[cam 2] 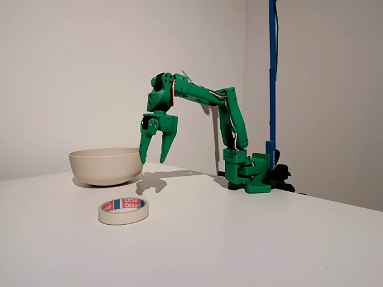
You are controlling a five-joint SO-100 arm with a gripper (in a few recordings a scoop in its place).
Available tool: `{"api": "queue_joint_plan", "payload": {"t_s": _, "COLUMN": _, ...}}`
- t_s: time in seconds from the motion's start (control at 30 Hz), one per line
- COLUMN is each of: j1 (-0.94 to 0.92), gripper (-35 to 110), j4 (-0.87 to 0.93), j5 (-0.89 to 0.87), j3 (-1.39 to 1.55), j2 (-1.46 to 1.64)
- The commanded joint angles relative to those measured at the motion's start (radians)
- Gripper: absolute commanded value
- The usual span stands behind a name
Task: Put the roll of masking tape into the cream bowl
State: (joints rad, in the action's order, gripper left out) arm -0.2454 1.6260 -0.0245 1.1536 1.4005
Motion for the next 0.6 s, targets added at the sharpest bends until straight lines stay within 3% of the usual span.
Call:
{"api": "queue_joint_plan", "payload": {"t_s": 0.0, "j1": 0.026, "gripper": 18, "j4": -0.026, "j5": -0.023, "j3": -0.075, "j2": -0.002}}
{"api": "queue_joint_plan", "payload": {"t_s": 0.3, "j1": 0.026, "gripper": 17, "j4": -0.092, "j5": -0.034, "j3": -0.094, "j2": -0.137}}
{"api": "queue_joint_plan", "payload": {"t_s": 0.57, "j1": -0.037, "gripper": 16, "j4": -0.048, "j5": -0.011, "j3": -0.296, "j2": -0.341}}
